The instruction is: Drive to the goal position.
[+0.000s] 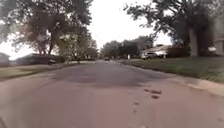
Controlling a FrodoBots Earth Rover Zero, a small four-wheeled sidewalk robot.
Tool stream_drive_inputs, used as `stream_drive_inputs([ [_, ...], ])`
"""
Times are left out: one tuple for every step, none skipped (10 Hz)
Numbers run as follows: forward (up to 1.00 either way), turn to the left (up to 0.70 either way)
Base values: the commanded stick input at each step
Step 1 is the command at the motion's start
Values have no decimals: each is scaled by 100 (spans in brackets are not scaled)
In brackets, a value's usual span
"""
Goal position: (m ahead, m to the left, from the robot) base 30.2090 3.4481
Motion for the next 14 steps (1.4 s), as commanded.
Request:
stream_drive_inputs([
  [100,0],
  [100,0],
  [100,0],
  [100,-15],
  [100,-34],
  [100,-22],
  [100,-7],
  [100,0],
  [100,0],
  [100,0],
  [100,0],
  [100,0],
  [100,0],
  [100,0],
])
